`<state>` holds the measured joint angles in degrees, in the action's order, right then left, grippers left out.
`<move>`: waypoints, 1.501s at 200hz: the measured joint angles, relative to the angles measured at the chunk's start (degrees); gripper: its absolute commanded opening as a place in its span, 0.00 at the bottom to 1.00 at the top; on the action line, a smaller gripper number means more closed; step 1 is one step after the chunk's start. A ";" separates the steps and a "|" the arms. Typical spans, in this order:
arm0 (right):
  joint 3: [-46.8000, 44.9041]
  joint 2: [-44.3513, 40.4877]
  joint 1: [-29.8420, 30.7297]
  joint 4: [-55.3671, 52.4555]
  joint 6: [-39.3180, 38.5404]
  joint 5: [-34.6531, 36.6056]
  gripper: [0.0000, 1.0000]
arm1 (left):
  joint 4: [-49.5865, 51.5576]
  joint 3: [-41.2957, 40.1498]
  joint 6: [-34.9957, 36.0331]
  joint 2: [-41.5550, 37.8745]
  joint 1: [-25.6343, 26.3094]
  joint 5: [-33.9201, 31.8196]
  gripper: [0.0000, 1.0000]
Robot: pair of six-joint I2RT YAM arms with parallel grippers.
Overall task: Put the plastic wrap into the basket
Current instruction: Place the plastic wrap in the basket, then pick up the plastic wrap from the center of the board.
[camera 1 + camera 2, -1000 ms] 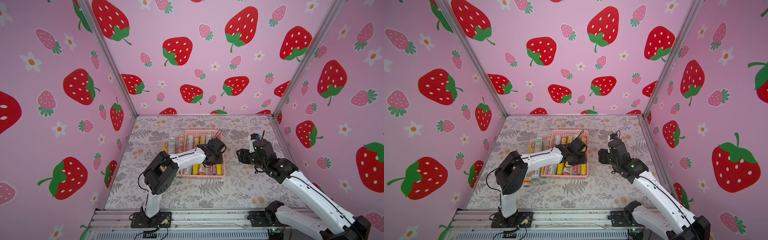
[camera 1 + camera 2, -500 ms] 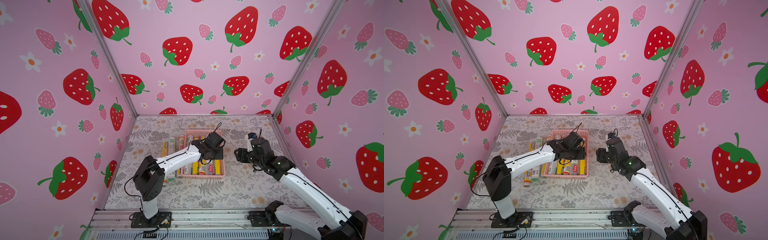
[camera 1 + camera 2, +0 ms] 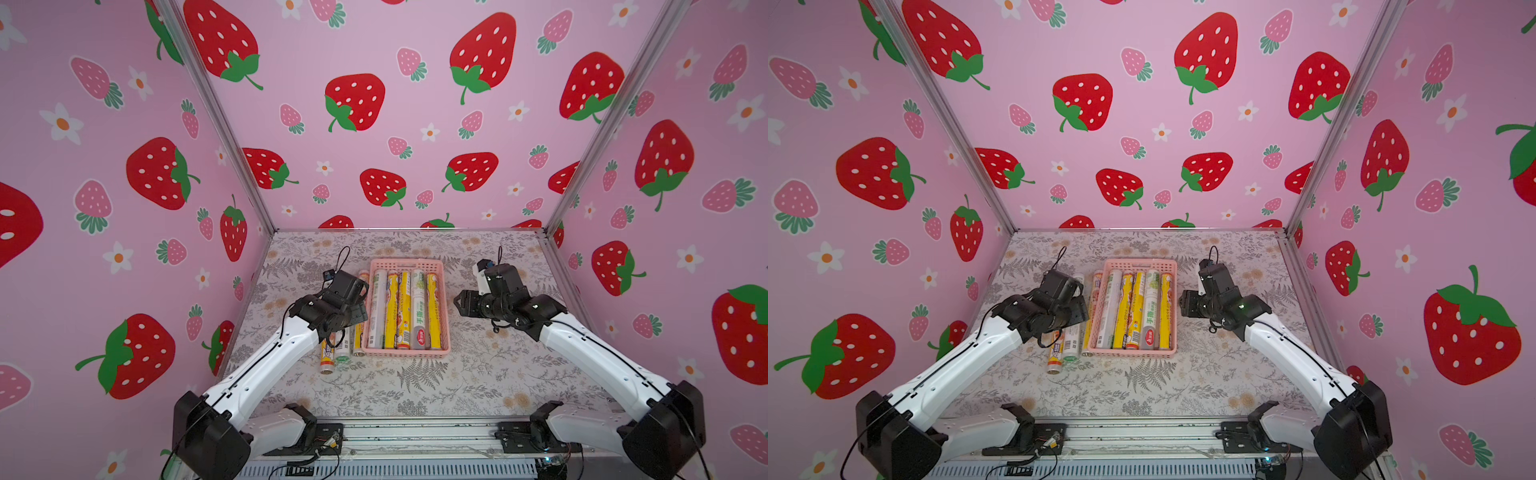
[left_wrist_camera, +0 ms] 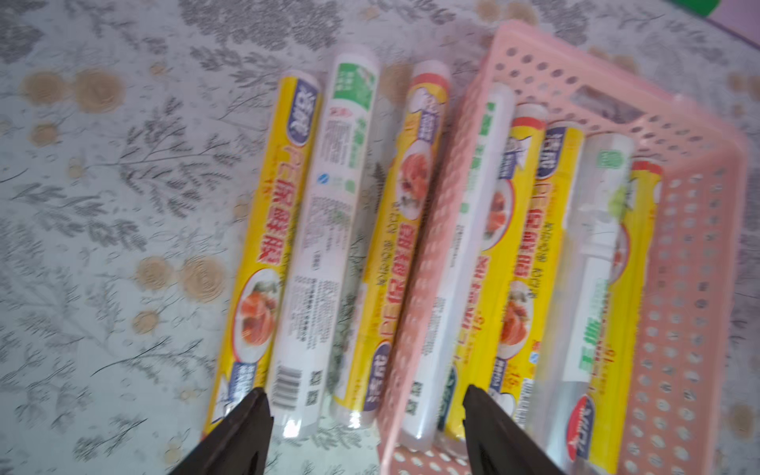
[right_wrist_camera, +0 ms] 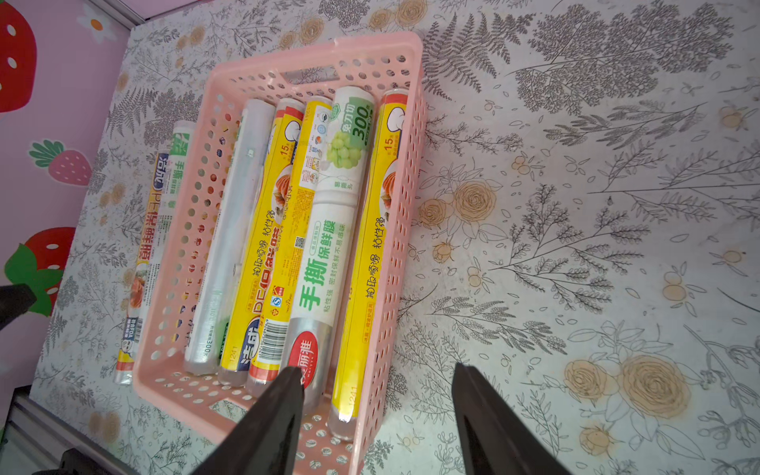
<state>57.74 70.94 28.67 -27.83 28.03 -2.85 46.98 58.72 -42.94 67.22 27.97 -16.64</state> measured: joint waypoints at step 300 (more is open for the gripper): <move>-1.68 4.59 0.00 1.25 3.50 -1.05 0.63 | -15.43 -20.09 5.55 8.98 -24.02 15.47 0.71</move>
<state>56.05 75.53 28.67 -26.59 31.53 -3.90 31.55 38.63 -37.39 76.20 3.95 -1.17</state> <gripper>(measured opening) 0.627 0.733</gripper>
